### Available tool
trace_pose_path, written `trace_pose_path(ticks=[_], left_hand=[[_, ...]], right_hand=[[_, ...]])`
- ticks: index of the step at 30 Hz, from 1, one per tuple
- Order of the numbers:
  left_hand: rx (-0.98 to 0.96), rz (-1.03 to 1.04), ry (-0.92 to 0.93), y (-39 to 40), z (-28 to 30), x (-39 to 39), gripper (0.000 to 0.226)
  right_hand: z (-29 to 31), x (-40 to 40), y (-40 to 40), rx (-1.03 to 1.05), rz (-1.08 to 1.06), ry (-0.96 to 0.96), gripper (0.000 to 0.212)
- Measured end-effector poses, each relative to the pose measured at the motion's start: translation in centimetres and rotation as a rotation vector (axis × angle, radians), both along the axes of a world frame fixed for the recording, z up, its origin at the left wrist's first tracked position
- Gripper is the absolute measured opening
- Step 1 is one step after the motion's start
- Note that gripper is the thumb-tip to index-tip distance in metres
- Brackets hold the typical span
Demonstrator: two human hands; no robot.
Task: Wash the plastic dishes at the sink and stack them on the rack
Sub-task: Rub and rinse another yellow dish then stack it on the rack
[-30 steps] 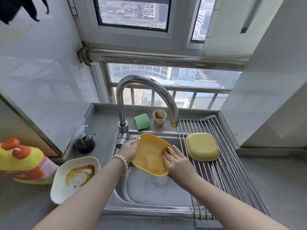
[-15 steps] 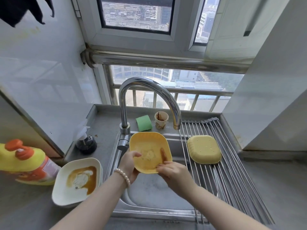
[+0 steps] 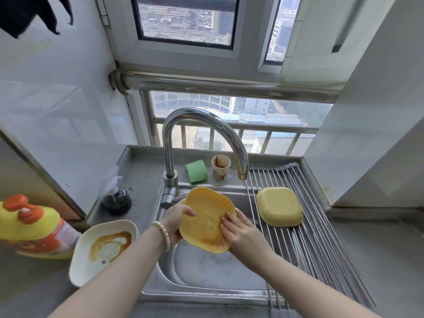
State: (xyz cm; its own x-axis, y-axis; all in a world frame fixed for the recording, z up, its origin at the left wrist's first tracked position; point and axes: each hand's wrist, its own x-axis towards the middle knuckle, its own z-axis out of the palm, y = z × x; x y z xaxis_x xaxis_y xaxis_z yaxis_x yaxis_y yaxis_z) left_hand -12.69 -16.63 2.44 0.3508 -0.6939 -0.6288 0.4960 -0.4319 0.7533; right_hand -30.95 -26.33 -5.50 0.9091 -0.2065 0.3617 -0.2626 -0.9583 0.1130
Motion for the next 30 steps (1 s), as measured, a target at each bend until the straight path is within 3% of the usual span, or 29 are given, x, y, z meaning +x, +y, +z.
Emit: trace_pose_path(ticks=[2,5,7,12,15,17,20,22,25,28,30], left_hand=[[-0.022,0.018,0.138,0.0,0.1,0.1,0.023],[-0.171,0.116,0.278,-0.1,-0.3,-1.3,0.026],[-0.25,0.225,0.289,-0.1,-1.3,-3.3,0.041],[-0.253,0.388,0.258,0.0,-2.4,-5.0,0.025],[-0.237,0.346,0.097,-0.1,-2.1,-3.1,0.024],[-0.201,0.261,0.061,0.0,-1.6,-1.7,0.025],[-0.171,0.139,0.128,0.3,-0.6,-0.6,0.023],[-0.199,0.136,0.198,0.3,-0.6,-0.8,0.029],[-0.272,0.263,0.33,0.1,-0.9,-3.3,0.05],[-0.237,0.349,0.406,0.3,-0.9,-6.2,0.033],[-0.22,0.381,0.324,0.0,-1.0,-6.0,0.033]], right_hand=[[0.3,0.3,-0.4,-0.055,-0.066,0.013,0.033],[0.8,0.8,0.3,-0.065,-0.022,-0.1,0.014],[1.4,1.7,1.4,0.01,-0.035,-0.165,0.016],[1.5,3.0,4.4,0.239,0.046,-0.314,0.023],[1.0,1.5,3.4,0.307,0.125,-0.376,0.019],[1.5,0.4,1.6,0.191,0.159,-0.296,0.006],[1.8,-0.4,-0.2,-0.029,0.042,-0.028,0.034],[1.8,0.1,0.2,-0.096,-0.057,0.037,0.036],[2.6,2.0,2.6,0.013,-0.074,-0.127,0.013],[4.2,3.9,5.6,0.187,-0.081,-0.341,0.017],[3.7,3.8,6.0,0.3,-0.052,-0.419,0.019]])
